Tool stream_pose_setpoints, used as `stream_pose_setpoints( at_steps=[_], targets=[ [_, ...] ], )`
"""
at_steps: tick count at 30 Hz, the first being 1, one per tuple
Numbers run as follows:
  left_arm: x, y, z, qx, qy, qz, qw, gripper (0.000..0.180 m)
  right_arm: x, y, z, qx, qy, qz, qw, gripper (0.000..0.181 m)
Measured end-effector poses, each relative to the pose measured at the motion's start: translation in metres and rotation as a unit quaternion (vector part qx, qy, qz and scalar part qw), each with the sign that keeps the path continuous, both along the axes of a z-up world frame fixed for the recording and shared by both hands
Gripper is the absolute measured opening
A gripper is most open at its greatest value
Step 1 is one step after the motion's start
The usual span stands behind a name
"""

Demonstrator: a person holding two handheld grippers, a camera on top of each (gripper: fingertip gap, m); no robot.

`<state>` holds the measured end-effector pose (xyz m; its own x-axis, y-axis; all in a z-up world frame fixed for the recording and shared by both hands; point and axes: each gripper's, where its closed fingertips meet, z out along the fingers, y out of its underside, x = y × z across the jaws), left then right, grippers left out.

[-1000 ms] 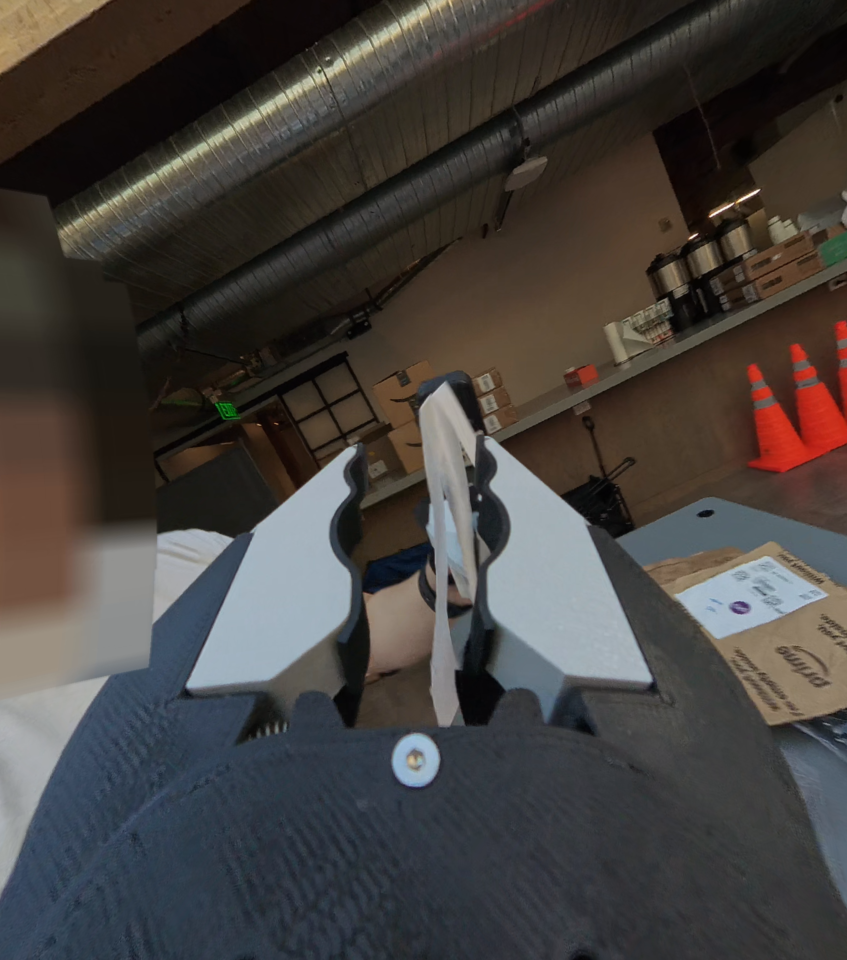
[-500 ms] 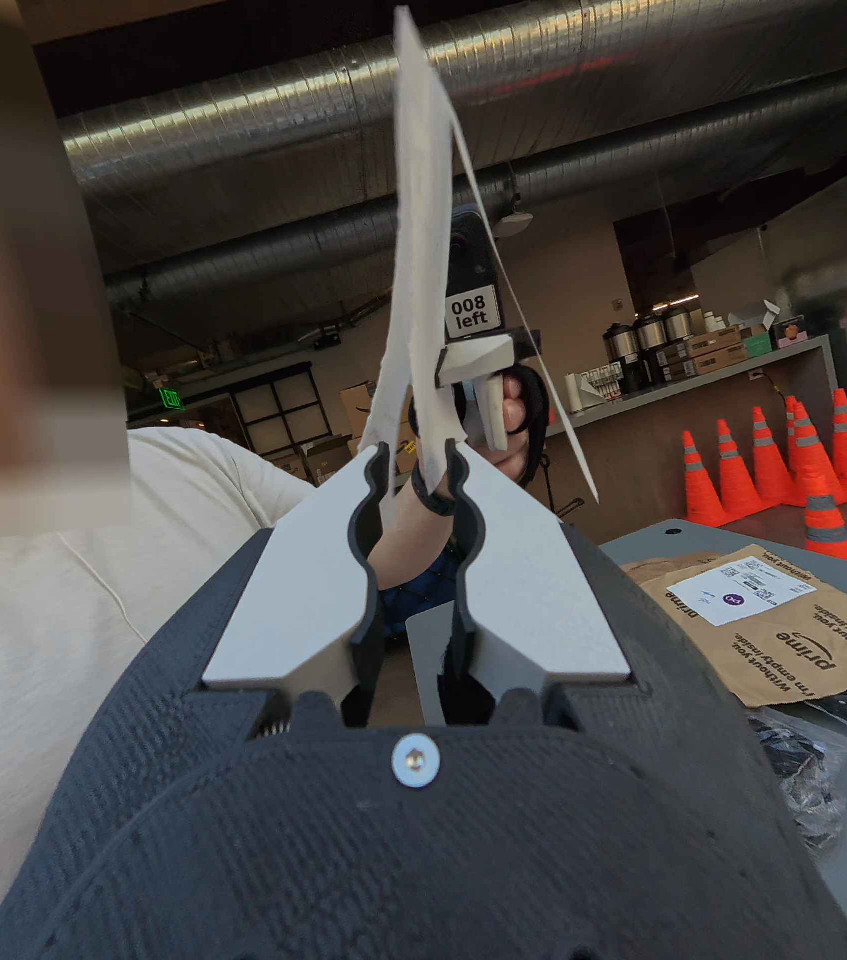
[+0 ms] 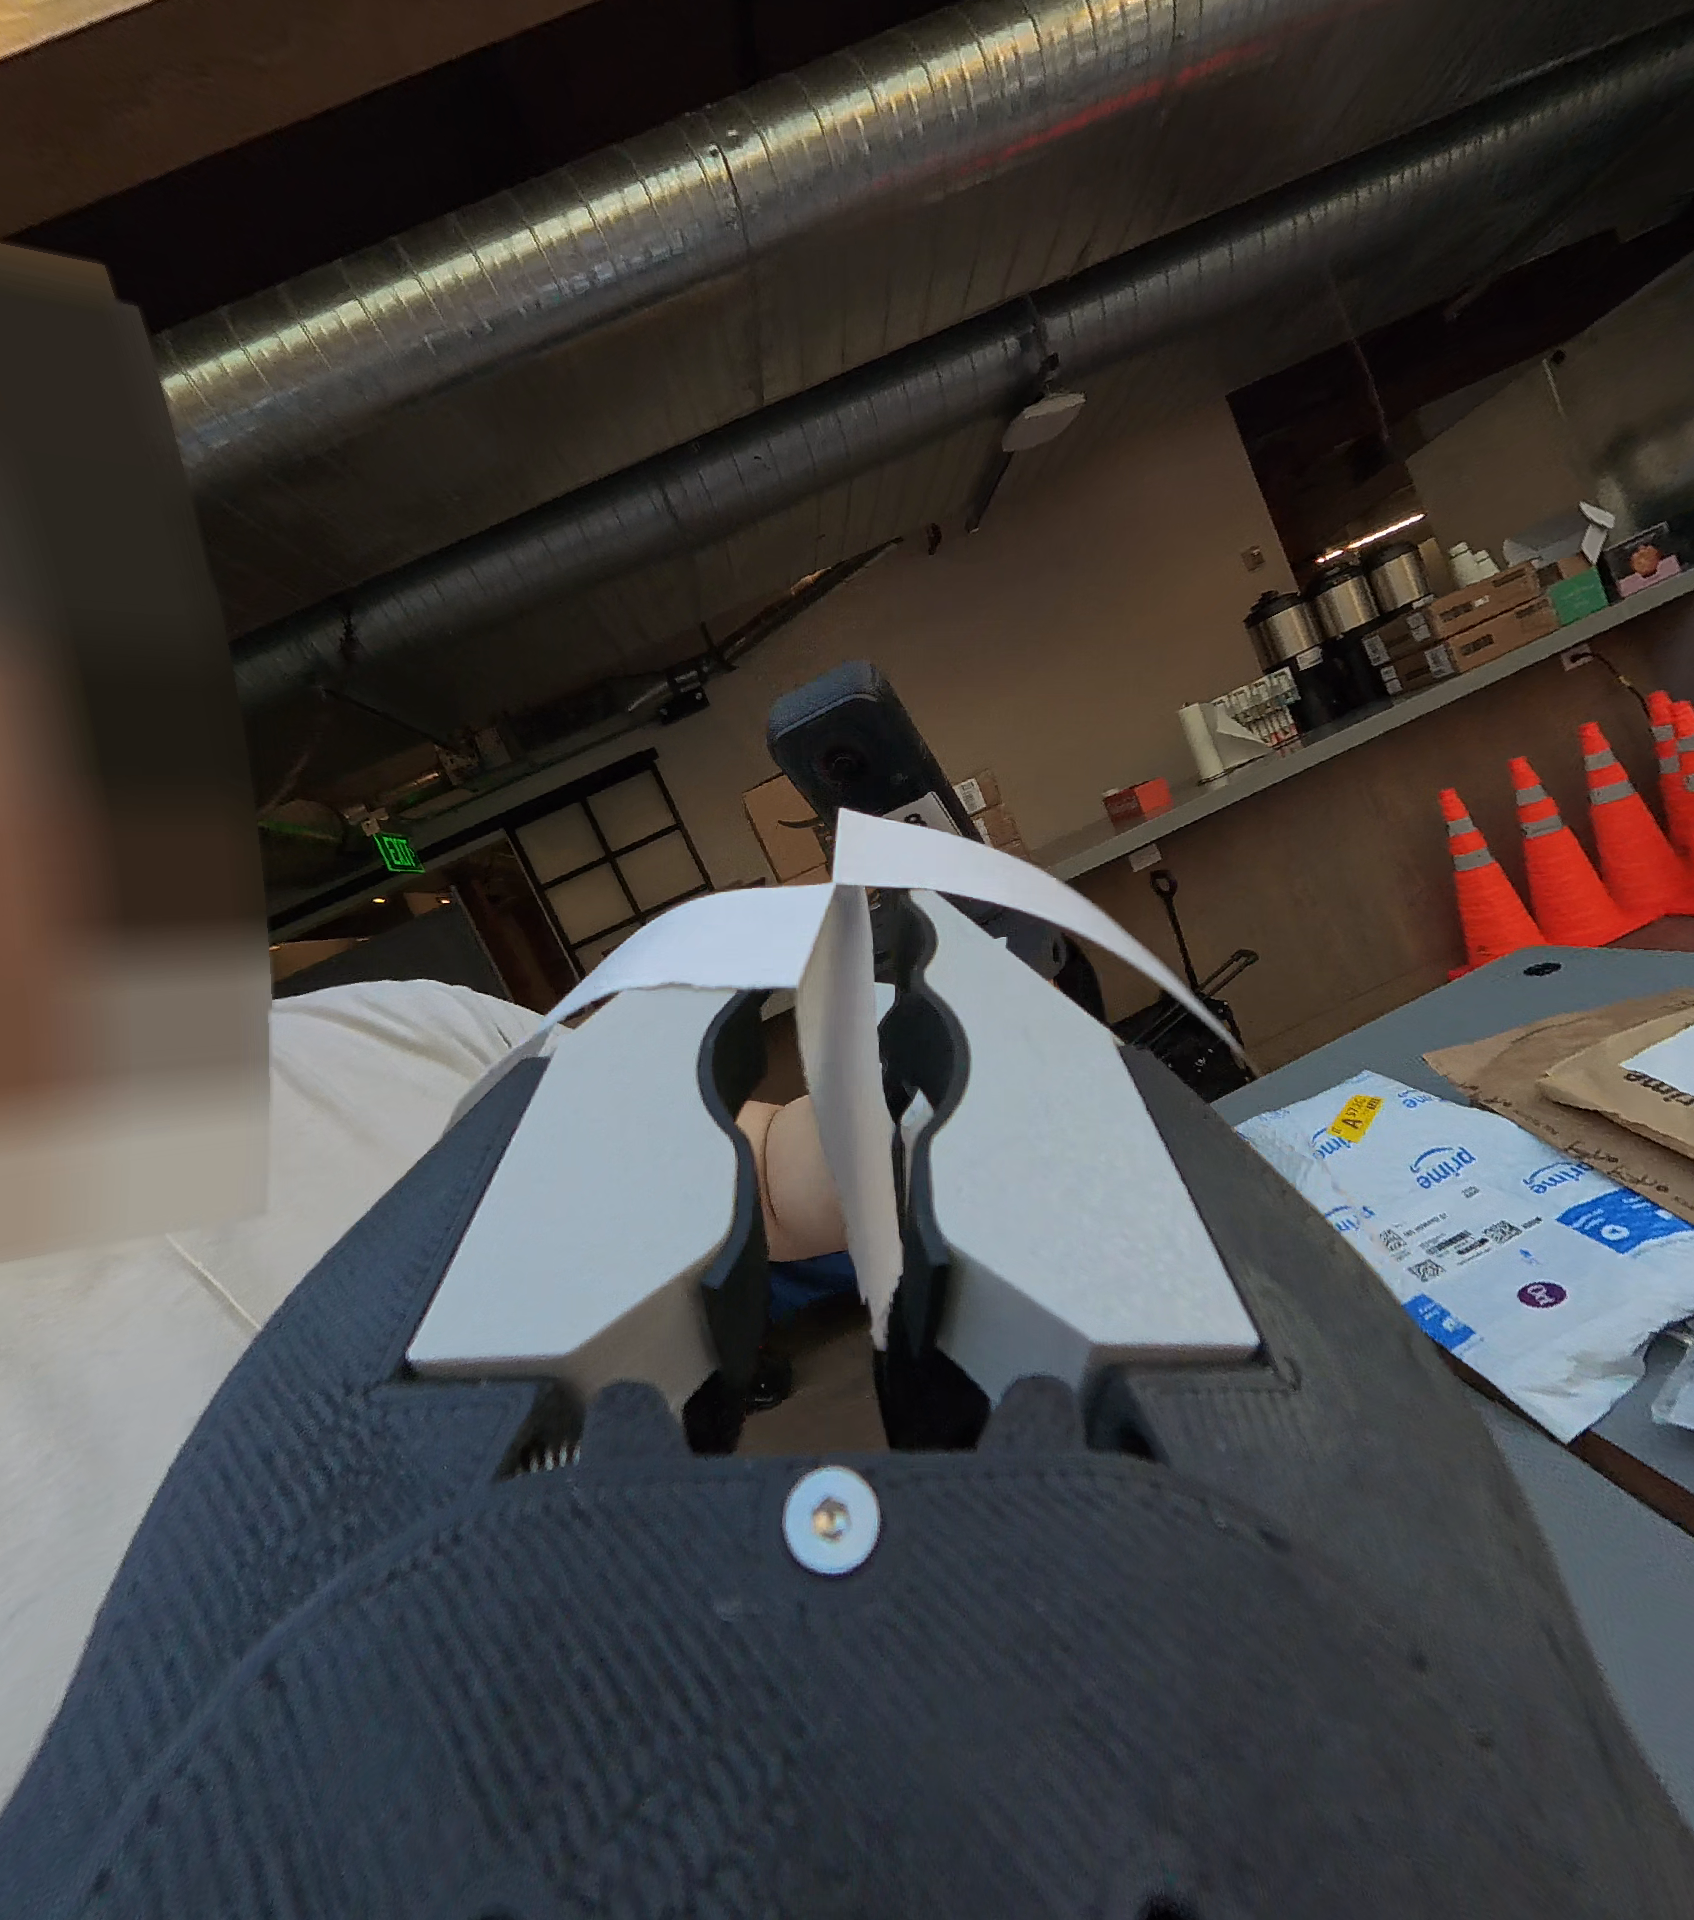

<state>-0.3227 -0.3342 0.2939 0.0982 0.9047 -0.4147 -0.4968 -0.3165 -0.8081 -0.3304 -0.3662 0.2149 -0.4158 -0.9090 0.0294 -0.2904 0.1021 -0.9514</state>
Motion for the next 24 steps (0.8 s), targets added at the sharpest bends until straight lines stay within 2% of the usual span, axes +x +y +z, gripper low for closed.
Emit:
stream_pose_setpoints(
  at_steps=[10, 17, 24],
  targets=[
    [0.002, -0.124, 0.015, 0.033, -0.028, -0.049, 0.998, 0.018, 0.002, -0.114, 0.0, -0.072, -0.021, -0.024, 0.997, 0.0],
    [-0.011, -0.157, 0.006, 0.045, -0.084, -0.083, 0.992, 0.019, -0.007, -0.152, -0.001, -0.112, -0.035, -0.022, 0.993, 0.0],
    [-0.037, -0.176, -0.013, 0.023, -0.15, -0.088, 0.984, 0.02, -0.027, -0.163, 0.003, -0.175, -0.07, 0.002, 0.982, 0.0]
  ],
)
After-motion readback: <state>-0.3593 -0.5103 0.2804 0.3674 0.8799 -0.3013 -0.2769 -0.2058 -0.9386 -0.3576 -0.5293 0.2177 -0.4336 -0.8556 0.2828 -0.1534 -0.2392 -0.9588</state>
